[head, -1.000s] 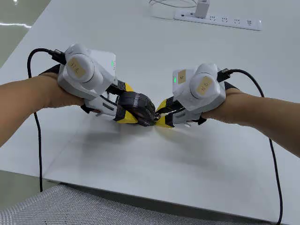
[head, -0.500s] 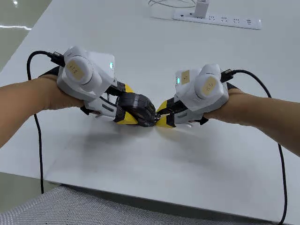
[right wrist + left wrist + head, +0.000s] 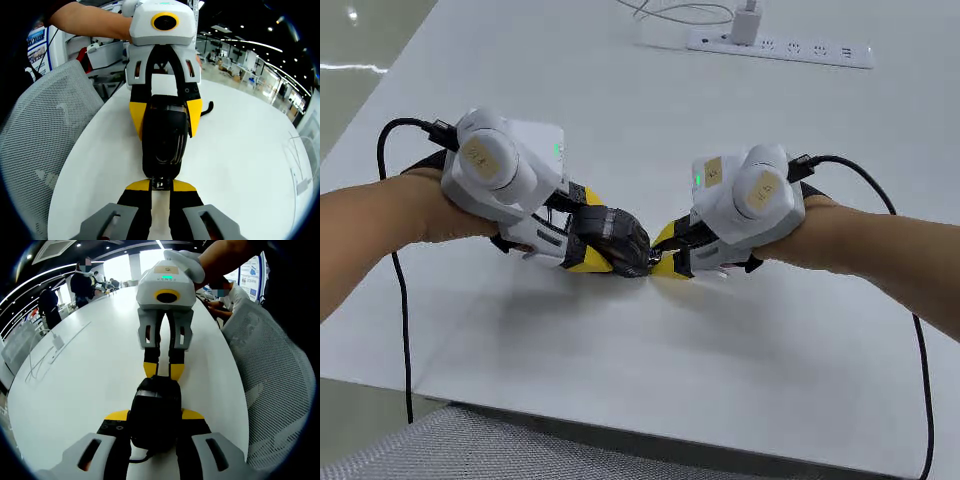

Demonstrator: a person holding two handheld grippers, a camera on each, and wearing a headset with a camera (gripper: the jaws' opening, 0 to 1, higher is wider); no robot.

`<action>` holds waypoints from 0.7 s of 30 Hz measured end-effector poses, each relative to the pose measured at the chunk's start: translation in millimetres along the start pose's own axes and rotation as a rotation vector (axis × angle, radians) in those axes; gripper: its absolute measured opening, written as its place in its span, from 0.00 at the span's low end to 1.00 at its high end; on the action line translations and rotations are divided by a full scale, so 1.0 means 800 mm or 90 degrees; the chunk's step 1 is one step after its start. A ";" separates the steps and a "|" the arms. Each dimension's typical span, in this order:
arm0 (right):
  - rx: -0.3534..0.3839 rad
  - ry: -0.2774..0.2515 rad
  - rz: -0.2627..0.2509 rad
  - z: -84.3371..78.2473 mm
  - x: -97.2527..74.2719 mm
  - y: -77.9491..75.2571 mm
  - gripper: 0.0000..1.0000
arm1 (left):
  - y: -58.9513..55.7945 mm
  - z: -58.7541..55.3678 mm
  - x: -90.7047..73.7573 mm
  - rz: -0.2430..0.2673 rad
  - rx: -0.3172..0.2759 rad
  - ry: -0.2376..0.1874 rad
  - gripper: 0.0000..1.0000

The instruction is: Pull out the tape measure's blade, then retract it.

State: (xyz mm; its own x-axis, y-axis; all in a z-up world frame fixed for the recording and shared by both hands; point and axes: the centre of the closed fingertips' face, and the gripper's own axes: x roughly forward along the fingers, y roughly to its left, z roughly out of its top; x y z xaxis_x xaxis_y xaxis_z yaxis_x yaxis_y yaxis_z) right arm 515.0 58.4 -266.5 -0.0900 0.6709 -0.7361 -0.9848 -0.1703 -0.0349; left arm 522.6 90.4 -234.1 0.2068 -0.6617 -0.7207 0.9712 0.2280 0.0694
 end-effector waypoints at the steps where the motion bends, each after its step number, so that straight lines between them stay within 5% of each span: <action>1: 0.000 -0.001 0.000 0.000 0.000 0.000 0.08 | 0.000 0.000 0.000 0.000 0.000 0.000 0.29; 21: 0.005 -0.009 0.001 0.000 -0.004 0.003 0.08 | 0.000 0.000 0.000 0.000 0.006 -0.003 0.28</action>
State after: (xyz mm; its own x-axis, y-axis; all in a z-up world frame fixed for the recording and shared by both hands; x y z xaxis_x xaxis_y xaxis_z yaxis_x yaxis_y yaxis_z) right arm 512.7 56.0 -264.6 -0.0944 0.6810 -0.7262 -0.9857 -0.1661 -0.0276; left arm 522.8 90.1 -234.1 0.2078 -0.6646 -0.7177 0.9722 0.2215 0.0764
